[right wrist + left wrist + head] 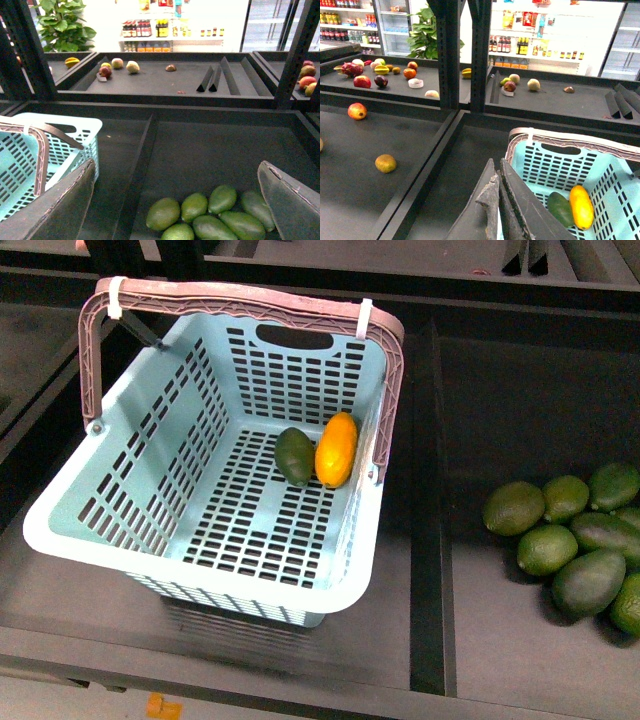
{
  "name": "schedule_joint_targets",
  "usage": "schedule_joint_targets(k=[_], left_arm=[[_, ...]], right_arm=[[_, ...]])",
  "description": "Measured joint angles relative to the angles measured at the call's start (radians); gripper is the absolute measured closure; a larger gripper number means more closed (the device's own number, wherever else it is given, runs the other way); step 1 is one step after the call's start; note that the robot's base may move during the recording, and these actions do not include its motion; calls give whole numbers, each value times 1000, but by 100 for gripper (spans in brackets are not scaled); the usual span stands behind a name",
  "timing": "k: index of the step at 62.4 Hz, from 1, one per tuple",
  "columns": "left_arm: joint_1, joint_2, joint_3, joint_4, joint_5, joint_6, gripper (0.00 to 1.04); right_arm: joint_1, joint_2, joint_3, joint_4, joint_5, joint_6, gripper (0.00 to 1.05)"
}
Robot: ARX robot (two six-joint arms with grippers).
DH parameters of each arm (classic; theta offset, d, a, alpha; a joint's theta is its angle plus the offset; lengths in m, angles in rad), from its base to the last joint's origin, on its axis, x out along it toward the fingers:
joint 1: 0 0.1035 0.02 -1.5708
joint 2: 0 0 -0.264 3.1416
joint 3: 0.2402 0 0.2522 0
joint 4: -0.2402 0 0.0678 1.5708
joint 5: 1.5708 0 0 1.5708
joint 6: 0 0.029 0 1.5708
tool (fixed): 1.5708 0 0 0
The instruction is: Pick mango and avocado into basket
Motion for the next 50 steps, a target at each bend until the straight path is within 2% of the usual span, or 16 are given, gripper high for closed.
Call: schedule_joint_targets(k=[3, 7, 50], left_arm=[[0, -34, 0, -40, 0, 0, 103], [0, -154, 0, -172, 0, 0, 103], [0, -175, 0, -181, 0, 0, 103]], right_arm=[[0, 0, 0, 0, 0, 0, 9], [0, 0, 0, 0, 0, 0, 9], [0, 0, 0, 0, 0, 0, 9]])
